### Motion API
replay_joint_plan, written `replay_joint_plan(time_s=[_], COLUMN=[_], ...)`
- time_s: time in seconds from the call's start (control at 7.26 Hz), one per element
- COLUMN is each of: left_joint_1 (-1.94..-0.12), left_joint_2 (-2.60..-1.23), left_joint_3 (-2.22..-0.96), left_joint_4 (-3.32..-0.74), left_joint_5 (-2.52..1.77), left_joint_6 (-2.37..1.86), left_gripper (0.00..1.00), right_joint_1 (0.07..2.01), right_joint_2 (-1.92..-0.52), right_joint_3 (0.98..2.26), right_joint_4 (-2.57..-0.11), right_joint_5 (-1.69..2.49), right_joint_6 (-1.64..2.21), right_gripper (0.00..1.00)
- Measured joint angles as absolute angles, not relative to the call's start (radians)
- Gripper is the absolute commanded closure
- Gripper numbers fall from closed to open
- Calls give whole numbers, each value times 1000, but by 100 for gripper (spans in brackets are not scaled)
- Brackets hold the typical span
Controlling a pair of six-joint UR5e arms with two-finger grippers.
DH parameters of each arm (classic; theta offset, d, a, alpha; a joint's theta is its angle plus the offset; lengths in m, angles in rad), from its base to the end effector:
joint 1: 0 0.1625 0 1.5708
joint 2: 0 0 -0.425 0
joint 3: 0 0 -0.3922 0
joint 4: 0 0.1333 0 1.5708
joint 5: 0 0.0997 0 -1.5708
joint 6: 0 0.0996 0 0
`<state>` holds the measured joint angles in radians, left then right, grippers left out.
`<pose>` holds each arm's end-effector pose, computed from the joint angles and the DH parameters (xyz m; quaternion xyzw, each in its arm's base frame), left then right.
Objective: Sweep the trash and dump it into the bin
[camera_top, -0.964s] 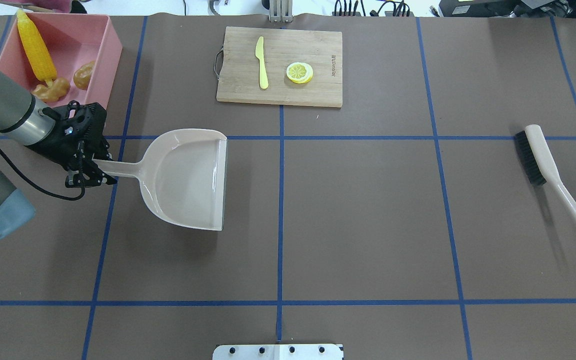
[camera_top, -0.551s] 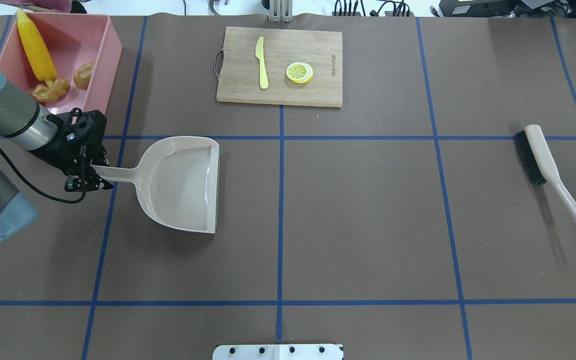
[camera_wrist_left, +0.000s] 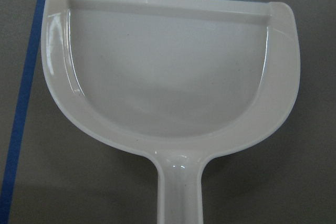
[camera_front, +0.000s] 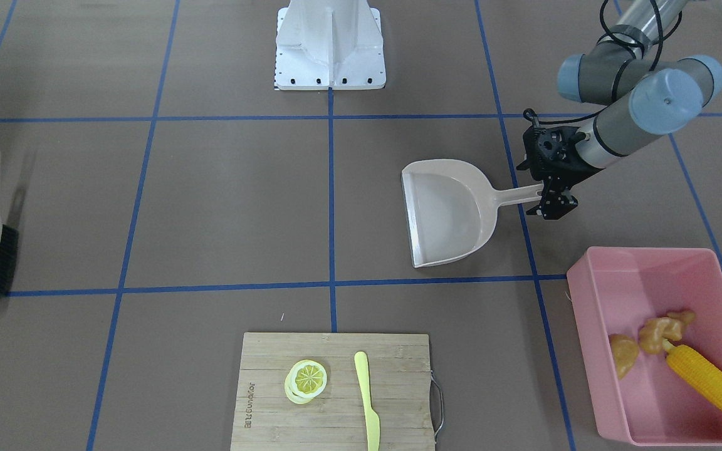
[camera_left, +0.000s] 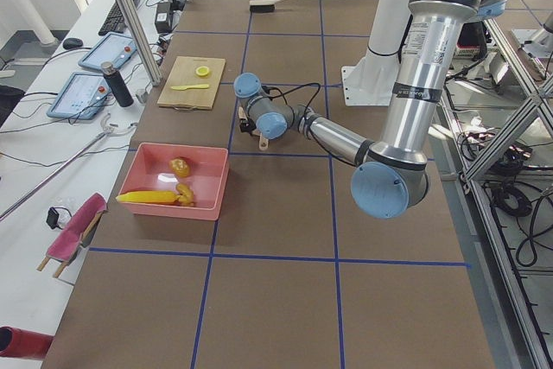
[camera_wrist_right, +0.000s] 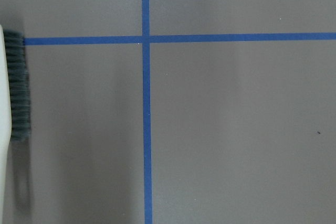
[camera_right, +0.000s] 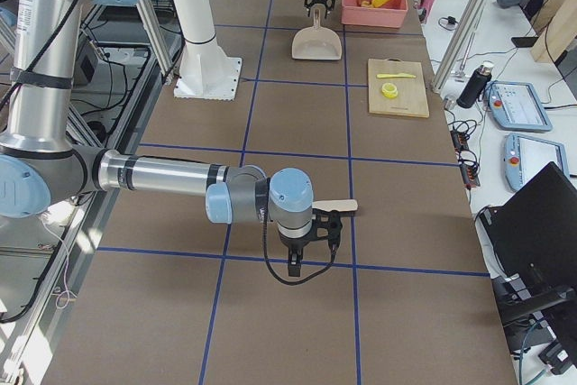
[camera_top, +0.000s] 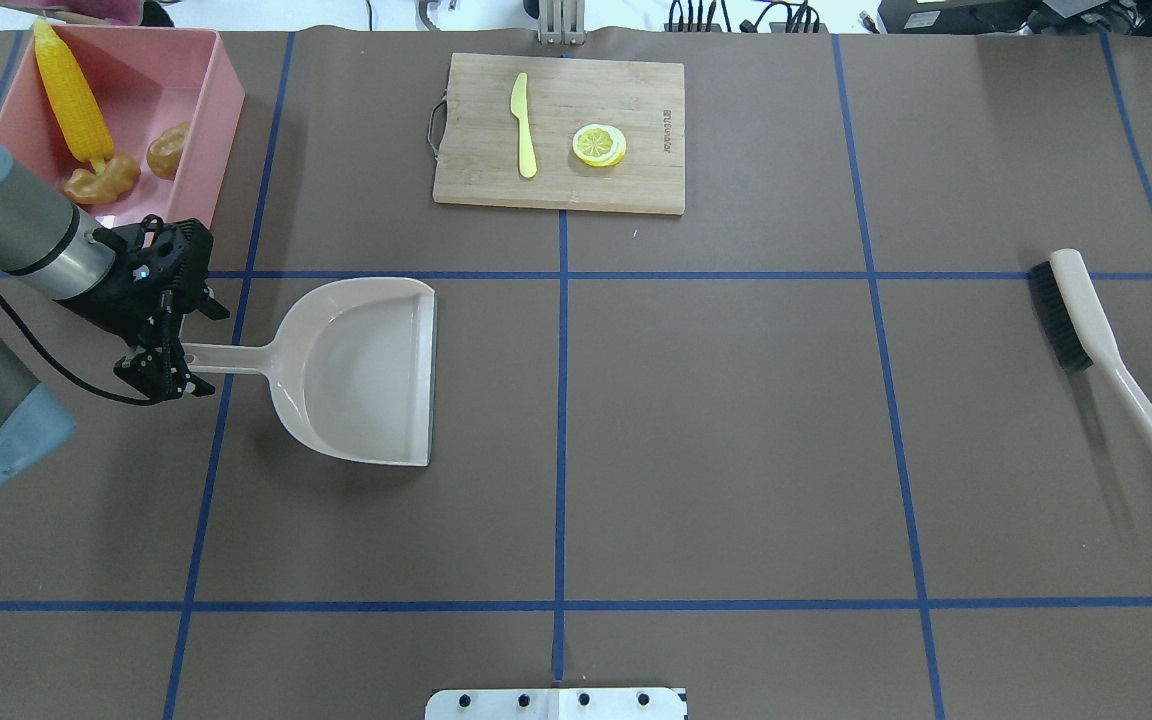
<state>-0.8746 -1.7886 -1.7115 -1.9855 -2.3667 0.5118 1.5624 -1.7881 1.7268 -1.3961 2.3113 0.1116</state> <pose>0.3237 -0.4842 0.4201 0.3131 0.3894 0.6052 0.6198 0.0627 -0.4078 0.6633 0.0311 -0.3638 0.0275 0.9306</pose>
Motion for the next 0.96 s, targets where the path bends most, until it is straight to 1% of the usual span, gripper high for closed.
replay_joint_plan(time_s=[0.28, 0.55, 0.83, 0.96], left_joint_1=[-882, -919, -1024, -1102], left_joint_2=[-1776, -1757, -1736, -1729], left_joint_3=[-1775, -1837, -1839, -1841], left_joint_4=[-1981, -1975, -1932, -1859], left_joint_5=[-2368, -2361, -2323, -2312], left_joint_6=[361, 35, -147, -170], left_gripper=[2, 2, 2, 2], right_joint_1=[1561, 1561, 1562, 1562], right_joint_2=[-1791, -1791, -1790, -1788], right_joint_3=[1721, 1720, 1723, 1724], right_joint_4=[-1392, -1390, -1390, -1390], right_joint_5=[2312, 2312, 2312, 2309], right_joint_6=[114, 119, 122, 121], right_gripper=[0, 0, 0, 0])
